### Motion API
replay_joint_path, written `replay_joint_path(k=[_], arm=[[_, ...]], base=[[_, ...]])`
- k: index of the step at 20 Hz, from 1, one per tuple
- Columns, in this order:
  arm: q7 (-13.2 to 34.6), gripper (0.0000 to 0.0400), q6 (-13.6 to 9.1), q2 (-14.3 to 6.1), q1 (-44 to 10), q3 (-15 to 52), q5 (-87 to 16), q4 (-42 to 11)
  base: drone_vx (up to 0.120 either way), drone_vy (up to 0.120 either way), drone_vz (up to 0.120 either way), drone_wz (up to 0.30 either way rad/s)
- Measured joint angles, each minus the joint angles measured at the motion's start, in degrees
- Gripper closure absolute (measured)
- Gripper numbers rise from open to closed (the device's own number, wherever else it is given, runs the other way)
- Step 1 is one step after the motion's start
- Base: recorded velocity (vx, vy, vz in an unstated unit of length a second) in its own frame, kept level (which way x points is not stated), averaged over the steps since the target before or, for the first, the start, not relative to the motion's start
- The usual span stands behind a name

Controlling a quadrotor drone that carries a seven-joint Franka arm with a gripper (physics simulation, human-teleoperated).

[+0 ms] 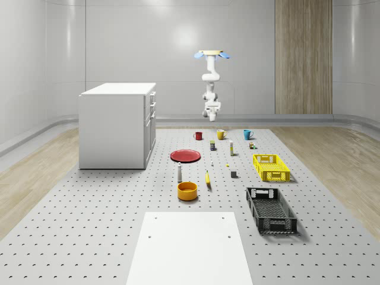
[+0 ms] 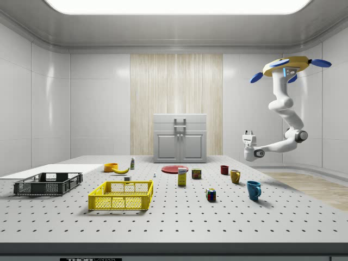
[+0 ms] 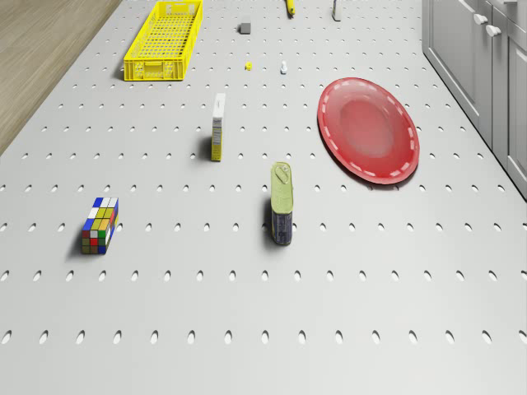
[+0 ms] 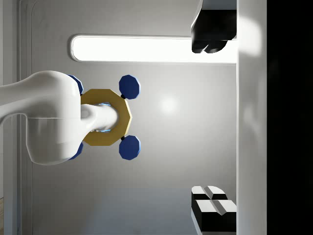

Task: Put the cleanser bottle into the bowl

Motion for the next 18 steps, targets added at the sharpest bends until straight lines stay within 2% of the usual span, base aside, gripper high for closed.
replay_joint_path(k=[18], arm=[[0.14, 0.0, 0.77, -0.54, -0.33, 0.94, -1.25, -0.53]], base=[[0.12, -0.12, 0.0, 0.0]])
